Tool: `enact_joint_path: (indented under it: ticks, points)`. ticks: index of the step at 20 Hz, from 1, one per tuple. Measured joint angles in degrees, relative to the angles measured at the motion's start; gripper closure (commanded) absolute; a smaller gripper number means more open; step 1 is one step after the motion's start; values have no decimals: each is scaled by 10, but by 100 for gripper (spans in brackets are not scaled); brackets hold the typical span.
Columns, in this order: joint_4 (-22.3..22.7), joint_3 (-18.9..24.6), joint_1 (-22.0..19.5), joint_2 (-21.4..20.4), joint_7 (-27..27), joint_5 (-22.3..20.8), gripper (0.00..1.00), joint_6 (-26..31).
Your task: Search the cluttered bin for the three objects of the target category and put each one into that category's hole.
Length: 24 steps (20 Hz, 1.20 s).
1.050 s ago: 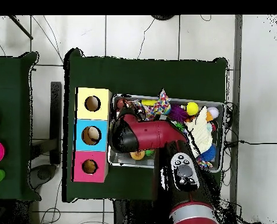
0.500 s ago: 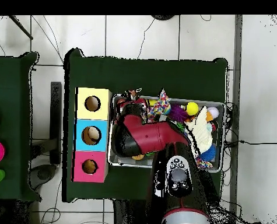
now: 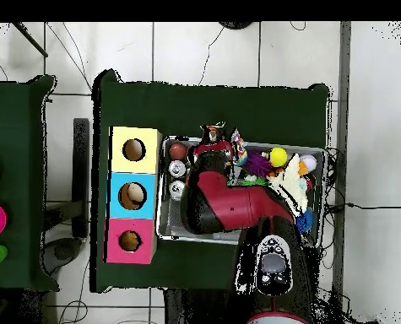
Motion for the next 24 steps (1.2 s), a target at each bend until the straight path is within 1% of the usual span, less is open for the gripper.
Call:
enact_joint_path:
  ticks: [1,6,8,9,11,13,14,17,19,22,24]
  points:
    - [0,-3,0,1,0,0,100,-1]
    - [0,-54,9,21,0,1,100,-11]
    - [2,-67,14,26,0,1,100,-21]
    - [5,-80,19,28,0,3,100,-36]
    - [9,-91,23,29,0,5,100,-54]
    - [18,-111,31,28,0,12,100,-104]
    - [27,-125,34,26,0,22,100,-151]
    - [49,-147,35,19,0,44,100,-254]
    - [53,-151,35,18,0,48,100,-271]
    - [71,-166,36,9,0,64,100,-336]
    - [79,-170,36,2,0,65,100,-342]
